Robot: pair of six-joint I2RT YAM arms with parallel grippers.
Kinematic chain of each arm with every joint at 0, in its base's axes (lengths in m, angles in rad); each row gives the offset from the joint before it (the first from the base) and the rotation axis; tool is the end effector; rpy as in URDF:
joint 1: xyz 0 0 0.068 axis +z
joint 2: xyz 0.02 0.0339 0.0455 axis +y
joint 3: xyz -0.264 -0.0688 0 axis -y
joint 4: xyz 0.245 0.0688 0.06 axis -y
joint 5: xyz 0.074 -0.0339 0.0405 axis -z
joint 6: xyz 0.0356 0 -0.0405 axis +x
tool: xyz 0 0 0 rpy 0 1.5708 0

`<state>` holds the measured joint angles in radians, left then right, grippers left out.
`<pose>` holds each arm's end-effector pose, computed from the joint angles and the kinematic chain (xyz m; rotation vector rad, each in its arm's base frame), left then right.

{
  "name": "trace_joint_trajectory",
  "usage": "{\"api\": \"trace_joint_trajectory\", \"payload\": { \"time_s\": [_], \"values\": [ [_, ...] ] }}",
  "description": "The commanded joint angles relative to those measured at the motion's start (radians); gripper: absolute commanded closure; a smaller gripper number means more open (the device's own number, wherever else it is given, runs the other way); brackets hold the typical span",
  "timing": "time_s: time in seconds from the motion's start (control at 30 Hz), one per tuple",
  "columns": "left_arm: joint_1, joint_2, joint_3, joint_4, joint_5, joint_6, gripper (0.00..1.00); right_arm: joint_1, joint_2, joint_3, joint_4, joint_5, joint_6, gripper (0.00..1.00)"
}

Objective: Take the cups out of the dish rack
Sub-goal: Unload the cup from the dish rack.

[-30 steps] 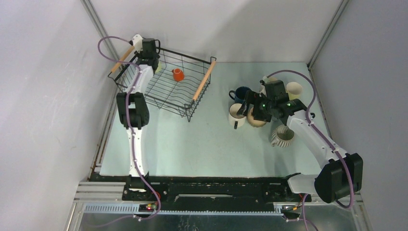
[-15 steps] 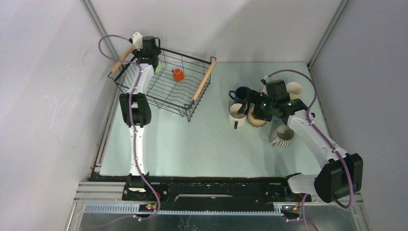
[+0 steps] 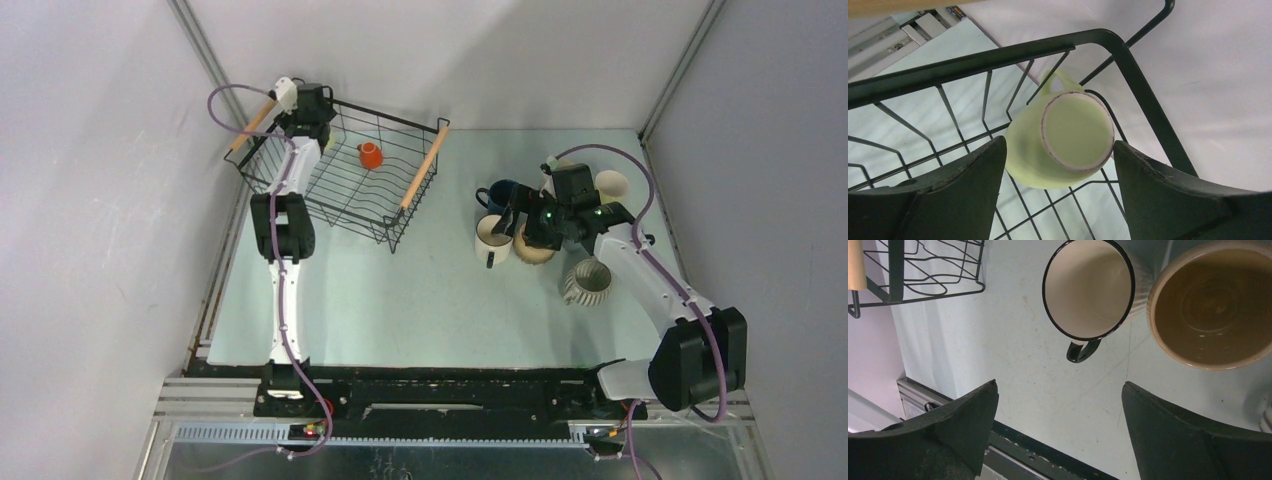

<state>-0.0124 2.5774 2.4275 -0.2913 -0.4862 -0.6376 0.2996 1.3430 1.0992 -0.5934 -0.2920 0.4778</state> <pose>0.5898 0.0093 0.2324 -0.8843 1.7475 0.0632 0.2693 0.0939 0.2895 0.0811 2.4828 0.6986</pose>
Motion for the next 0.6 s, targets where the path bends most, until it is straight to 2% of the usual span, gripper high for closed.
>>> {"api": "trace_joint_trajectory", "payload": {
  "time_s": [0.0, 0.23, 0.33, 0.57],
  "values": [
    [0.009, 0.026, 0.076, 0.044, 0.011, -0.044, 0.15, -0.009, 0.018, 0.001, 0.048, -0.034, -0.008, 0.0],
    [0.009, 0.046, 0.08, 0.041, 0.046, -0.091, 0.15, -0.018, 0.034, 0.0, 0.073, -0.066, -0.001, 0.0],
    [0.009, 0.05, 0.079, 0.04, 0.06, -0.101, 0.2, -0.023, 0.039, 0.001, 0.079, -0.08, 0.005, 0.0],
    [0.009, 0.036, 0.06, 0.027, 0.07, -0.112, 0.49, -0.024, 0.048, 0.0, 0.073, -0.085, 0.0, 0.0]
  ]
}}
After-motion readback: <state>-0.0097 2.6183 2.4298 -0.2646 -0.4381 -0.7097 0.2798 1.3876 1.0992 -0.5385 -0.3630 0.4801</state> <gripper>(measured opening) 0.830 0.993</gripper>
